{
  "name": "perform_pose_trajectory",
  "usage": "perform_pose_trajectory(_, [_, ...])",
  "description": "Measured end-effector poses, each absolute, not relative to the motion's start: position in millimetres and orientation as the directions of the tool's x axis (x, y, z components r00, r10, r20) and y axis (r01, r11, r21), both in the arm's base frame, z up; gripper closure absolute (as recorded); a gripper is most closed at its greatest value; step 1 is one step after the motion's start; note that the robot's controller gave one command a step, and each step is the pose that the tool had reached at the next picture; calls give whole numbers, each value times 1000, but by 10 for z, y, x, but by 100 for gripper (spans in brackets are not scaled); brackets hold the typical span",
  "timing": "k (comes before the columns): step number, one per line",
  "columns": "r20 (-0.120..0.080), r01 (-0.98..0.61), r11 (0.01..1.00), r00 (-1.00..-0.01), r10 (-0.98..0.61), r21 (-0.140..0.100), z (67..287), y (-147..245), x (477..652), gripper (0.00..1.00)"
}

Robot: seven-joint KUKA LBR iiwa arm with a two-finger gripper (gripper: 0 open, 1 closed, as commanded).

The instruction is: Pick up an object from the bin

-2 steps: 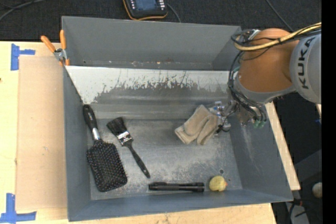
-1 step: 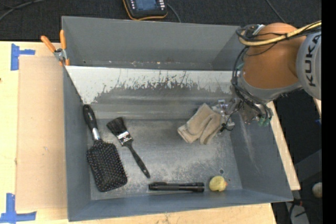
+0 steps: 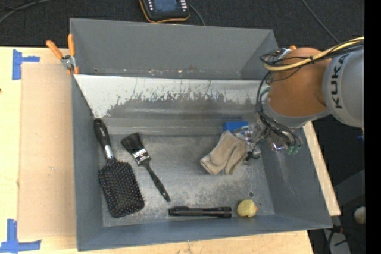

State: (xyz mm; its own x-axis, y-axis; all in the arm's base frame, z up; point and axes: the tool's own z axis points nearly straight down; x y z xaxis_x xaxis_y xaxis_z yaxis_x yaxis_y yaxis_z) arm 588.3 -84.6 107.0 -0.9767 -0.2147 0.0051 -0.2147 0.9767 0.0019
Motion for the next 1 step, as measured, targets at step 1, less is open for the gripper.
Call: perform_pose_trajectory(1, [4,-191,982,-982,-191,2,1977,-784,5856,100])
